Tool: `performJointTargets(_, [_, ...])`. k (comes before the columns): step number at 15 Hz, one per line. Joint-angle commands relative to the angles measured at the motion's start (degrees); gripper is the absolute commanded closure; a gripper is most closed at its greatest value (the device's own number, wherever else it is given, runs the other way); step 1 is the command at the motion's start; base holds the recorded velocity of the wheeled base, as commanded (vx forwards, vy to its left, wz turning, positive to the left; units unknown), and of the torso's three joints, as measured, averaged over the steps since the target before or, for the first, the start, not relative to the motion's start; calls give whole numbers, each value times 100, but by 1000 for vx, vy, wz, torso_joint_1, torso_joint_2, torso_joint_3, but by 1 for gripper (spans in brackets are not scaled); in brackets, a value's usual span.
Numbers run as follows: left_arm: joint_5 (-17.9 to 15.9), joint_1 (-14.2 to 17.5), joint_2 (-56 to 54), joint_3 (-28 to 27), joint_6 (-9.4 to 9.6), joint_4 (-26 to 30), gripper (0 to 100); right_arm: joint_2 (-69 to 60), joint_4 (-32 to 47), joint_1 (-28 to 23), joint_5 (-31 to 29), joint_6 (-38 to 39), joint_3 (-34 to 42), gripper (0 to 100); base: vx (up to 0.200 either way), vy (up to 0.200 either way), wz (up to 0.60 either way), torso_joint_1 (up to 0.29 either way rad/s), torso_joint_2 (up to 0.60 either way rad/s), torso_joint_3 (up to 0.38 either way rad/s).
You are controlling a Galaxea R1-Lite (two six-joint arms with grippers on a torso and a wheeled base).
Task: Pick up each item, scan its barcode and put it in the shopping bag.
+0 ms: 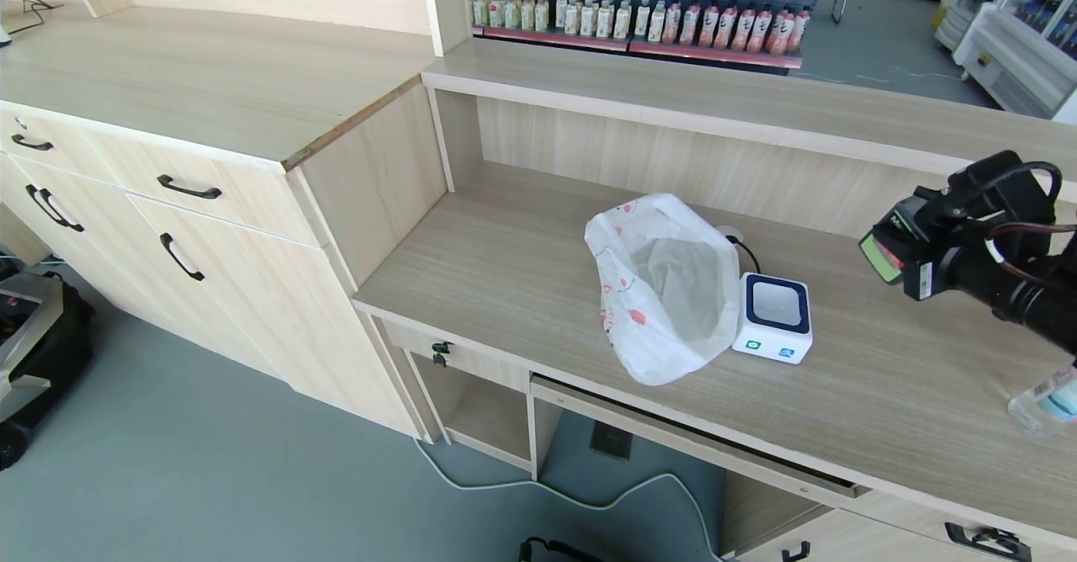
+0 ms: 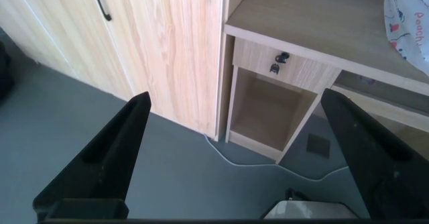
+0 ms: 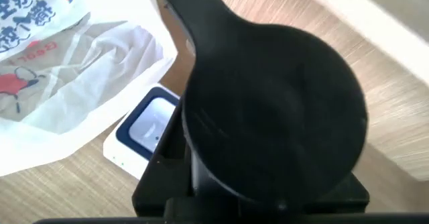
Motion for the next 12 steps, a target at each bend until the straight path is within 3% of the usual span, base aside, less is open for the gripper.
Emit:
performJointTargets(1, [1,6,-2,1,-2,-4,0,-315,-165,-91,-3,-234,117,100,0,0,0,0,0,0])
performJointTargets(2, [1,6,-2,1,-2,5,0,-306,-173,-91,32,-375,82,100,0,0,0,0,0,0])
performJointTargets(5, [1,6,-2,1,-2,-4,0,-60,-253,58,-12,-471,-182,100,0,0,600,-1,1,2])
performJointTargets(8, [1,6,-2,1,-2,-4,0,626,-279,542,-3,-419,-823,100,0,0,600,2,4,1])
performJointTargets(12, [1,6,-2,1,-2,5,0,1636,-200,779,5,-181,-1140,100,0,0,0,0,0,0])
